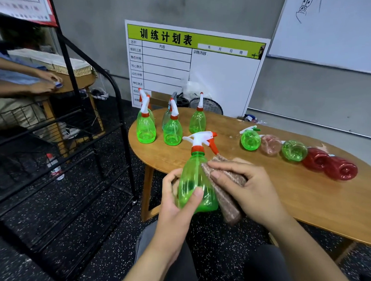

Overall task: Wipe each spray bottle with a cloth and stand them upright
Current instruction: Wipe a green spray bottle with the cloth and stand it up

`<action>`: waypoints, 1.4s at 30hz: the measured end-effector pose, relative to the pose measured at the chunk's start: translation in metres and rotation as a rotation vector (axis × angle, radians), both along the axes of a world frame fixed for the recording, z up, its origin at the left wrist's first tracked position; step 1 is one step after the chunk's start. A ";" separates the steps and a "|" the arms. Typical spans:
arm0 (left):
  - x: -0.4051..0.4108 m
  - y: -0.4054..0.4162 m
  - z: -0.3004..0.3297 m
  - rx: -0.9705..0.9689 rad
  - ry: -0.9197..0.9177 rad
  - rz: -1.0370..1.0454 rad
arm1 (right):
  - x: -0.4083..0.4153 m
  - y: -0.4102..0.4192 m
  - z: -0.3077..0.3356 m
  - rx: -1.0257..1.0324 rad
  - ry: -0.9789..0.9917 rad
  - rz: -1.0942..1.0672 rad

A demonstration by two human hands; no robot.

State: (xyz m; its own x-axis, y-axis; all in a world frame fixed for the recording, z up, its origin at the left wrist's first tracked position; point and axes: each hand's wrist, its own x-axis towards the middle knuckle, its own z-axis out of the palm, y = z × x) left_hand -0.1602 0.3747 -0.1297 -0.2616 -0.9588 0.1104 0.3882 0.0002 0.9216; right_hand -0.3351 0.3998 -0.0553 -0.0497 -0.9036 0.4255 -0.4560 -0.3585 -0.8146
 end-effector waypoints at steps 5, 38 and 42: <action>0.003 -0.020 0.044 -0.232 -0.185 -0.027 | 0.003 -0.018 0.033 -0.106 -0.275 -0.095; -0.029 -0.017 0.220 -0.945 -0.650 0.438 | 0.007 0.032 0.167 -0.747 0.392 -0.416; -0.019 -0.022 0.222 -0.912 -0.604 0.449 | 0.006 0.040 0.155 -0.750 0.522 -0.322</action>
